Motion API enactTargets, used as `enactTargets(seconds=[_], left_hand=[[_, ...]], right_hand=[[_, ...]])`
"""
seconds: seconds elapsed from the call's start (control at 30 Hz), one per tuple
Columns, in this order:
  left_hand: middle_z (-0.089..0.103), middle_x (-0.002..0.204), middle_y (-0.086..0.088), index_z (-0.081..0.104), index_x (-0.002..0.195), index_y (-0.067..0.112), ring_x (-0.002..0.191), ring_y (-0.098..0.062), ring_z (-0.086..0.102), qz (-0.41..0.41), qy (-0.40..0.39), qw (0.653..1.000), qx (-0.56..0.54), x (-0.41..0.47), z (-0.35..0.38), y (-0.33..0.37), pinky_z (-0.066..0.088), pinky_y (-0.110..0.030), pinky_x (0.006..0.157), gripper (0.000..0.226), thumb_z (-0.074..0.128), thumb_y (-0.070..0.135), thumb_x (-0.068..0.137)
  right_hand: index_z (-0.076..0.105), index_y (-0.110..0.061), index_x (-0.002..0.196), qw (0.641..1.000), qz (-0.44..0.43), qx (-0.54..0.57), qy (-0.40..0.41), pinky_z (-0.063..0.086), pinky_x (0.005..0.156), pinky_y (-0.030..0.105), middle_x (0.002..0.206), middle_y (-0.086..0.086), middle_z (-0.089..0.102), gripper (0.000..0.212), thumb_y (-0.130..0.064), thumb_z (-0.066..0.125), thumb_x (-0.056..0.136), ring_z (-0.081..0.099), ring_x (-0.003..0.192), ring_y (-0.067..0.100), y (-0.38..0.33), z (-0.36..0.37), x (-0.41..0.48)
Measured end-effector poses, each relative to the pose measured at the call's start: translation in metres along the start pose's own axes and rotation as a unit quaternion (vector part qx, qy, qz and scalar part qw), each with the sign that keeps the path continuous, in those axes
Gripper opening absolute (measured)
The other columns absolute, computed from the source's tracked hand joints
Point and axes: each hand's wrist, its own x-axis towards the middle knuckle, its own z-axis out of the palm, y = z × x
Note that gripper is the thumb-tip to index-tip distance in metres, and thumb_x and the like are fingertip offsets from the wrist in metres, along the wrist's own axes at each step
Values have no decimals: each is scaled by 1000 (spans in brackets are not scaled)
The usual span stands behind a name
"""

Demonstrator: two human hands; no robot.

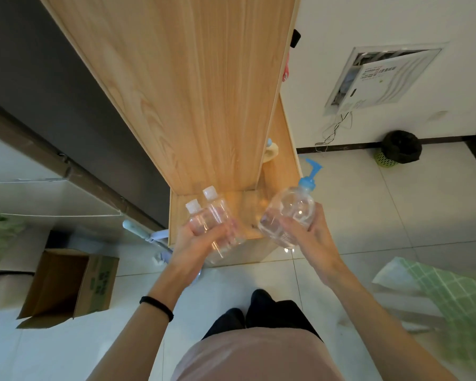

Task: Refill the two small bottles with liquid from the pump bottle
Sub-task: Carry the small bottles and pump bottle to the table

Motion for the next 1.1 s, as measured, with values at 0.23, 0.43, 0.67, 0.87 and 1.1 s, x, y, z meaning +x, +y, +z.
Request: enactTargets(seconds=[0.23,0.43,0.67,0.87,1.1], left_hand=[[77,124,-19,80,112,19,112,-37,76,-103,-88,990,-47,-56,-2,-23,64,-45,92,39,90,18,74],[75,125,-23,73,124,10,117,-37,74,-169,-178,969,-27,-90,12,-57,64,-36,77,44,82,7,81],[75,127,-20,69,131,9,120,-33,73,-210,-281,935,59,-123,47,-80,63,-43,92,54,82,11,79],[75,128,-18,67,134,6,122,-32,72,-235,-347,900,119,-162,82,-105,63,-36,93,60,85,17,78],[74,130,-17,77,124,22,120,-43,70,-258,-430,843,194,-265,130,-165,36,-59,98,70,102,38,61]], right_hand=[[58,-27,141,960,97,259,-32,56,93,46,128,16,67,60,-45,78,87,68,113,34,59,-16,-101],[38,-20,154,932,113,340,42,51,97,49,139,11,51,58,-35,58,101,58,116,31,105,-25,-190],[52,-24,144,914,91,368,147,54,91,48,122,19,60,67,-42,75,85,61,106,41,140,-40,-280],[49,-32,149,866,75,429,245,53,94,52,138,28,55,77,-43,81,80,61,120,50,175,-53,-362],[56,-27,143,820,28,471,324,55,90,51,129,30,63,77,-47,84,74,65,116,50,234,-68,-501]])
